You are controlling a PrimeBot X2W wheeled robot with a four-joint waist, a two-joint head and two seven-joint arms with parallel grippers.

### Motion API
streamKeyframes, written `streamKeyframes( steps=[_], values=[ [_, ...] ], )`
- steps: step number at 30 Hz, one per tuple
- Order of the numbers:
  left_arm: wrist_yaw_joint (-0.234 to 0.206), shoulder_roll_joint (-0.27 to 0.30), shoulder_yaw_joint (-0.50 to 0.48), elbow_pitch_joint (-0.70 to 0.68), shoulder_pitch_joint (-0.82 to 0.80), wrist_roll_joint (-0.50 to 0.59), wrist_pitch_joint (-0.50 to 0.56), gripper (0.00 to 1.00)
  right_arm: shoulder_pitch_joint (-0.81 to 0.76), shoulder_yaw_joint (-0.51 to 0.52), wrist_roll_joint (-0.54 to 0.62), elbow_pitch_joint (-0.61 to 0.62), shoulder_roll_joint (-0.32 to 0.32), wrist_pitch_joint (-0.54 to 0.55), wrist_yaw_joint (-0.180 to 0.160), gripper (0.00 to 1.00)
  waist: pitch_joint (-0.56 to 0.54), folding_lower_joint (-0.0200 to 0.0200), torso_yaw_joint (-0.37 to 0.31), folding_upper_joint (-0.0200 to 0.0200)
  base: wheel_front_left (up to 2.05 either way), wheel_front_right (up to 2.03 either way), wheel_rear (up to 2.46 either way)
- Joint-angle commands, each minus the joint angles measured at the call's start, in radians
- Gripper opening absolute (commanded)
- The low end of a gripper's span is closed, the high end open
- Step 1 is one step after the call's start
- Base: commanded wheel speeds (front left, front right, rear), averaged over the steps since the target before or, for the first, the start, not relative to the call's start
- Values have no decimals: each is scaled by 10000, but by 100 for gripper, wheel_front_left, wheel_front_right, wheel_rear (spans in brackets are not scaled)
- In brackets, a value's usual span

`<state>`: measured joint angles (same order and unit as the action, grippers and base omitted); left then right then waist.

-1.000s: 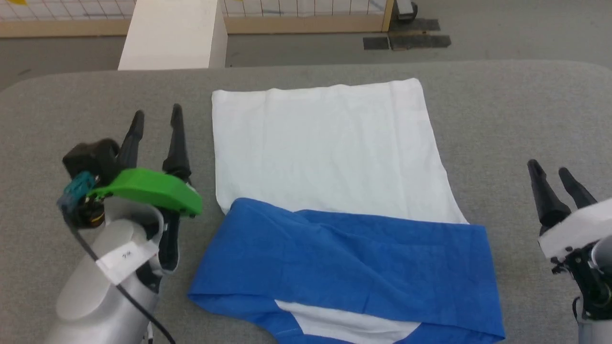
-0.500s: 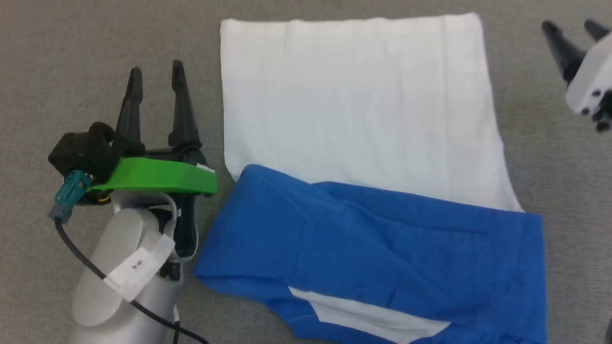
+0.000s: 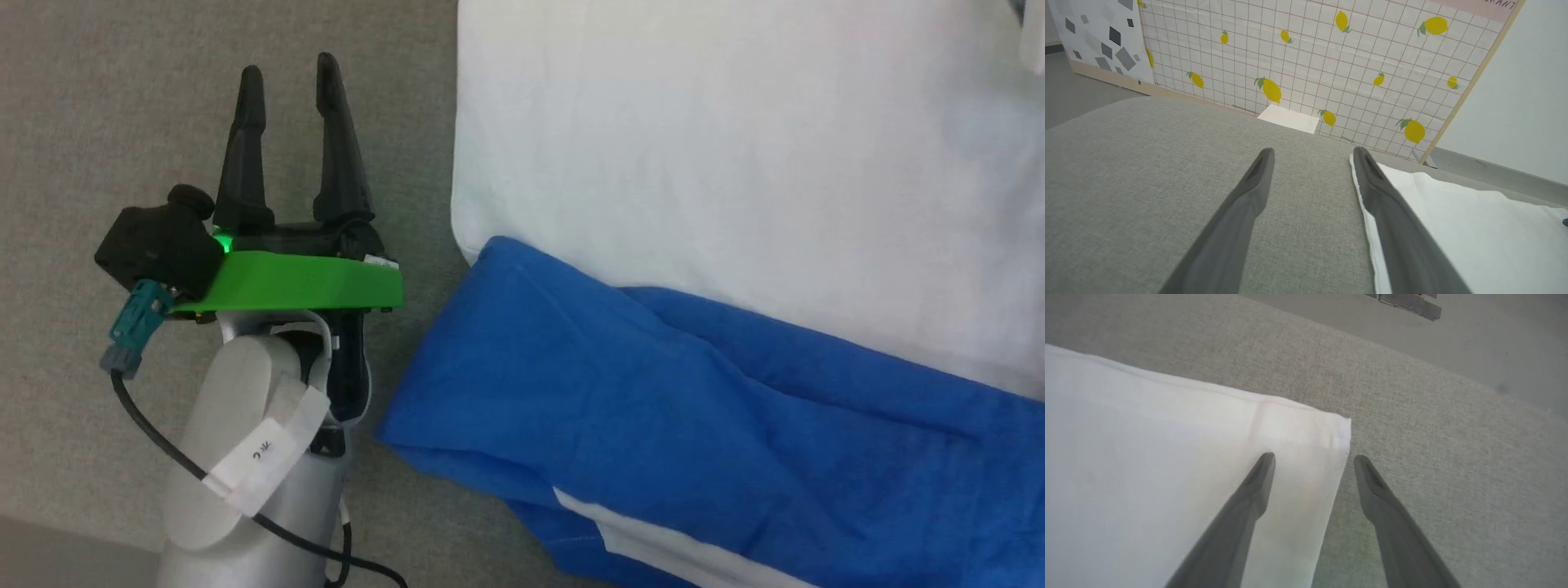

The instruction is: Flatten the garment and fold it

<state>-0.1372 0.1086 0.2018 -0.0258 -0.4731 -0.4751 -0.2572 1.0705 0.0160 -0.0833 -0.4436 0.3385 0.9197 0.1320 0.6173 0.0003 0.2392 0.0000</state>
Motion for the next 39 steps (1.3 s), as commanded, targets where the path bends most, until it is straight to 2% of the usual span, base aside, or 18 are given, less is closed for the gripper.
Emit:
streamKeyframes(
  steps=[1,4,9,10,11,12,16,20,25,29,33,39],
  values=[
    [96,-94,-72,-24,-106,110,-45,100,186,-2,198,-112,80,72,-13,100,650,-3,631,0,0,0,0],
    [237,-220,-183,2,-63,242,-45,100,221,-24,490,-307,194,285,-13,100,720,-3,665,0,0,0,0],
    [422,-327,-332,130,-12,376,-45,100,94,-82,325,-524,183,797,-13,100,739,-3,554,0,0,0,0],
    [454,-336,-356,176,-14,379,-45,100,72,-110,265,-554,163,929,-13,38,721,-3,506,0,0,0,0],
    [494,-344,-382,237,-22,372,-45,100,70,-110,159,-539,129,997,-13,5,699,-3,448,0,0,0,0],
    [529,-336,-389,298,-38,384,-45,100,77,-109,81,-518,101,1031,-13,0,672,-3,388,0,0,0,0],
    [748,-122,-273,574,-352,382,235,100,191,-90,-203,-349,45,896,-13,0,498,-3,109,0,0,0,0],
    [965,326,-248,638,-1346,186,1460,100,429,-101,-519,-82,-60,274,-13,0,307,-3,-248,0,0,0,0],
    [1006,1009,-204,1266,-3285,-153,4108,100,669,-422,-1060,110,-319,-325,-13,0,163,-3,-824,0,0,0,0],
    [903,1355,-13,2228,-4837,-441,6483,100,773,-787,-1513,223,-402,-500,-13,0,250,-3,-1258,0,0,0,0],
    [801,1639,343,3189,-6045,-420,8395,100,818,-1286,-1912,389,-407,-625,-13,0,476,-3,-1621,0,0,0,0],
    [607,1954,907,4203,-6997,3,10018,100,895,-2024,-2496,695,-310,-762,-13,0,876,-3,-2020,0,0,0,0]
  ],
)
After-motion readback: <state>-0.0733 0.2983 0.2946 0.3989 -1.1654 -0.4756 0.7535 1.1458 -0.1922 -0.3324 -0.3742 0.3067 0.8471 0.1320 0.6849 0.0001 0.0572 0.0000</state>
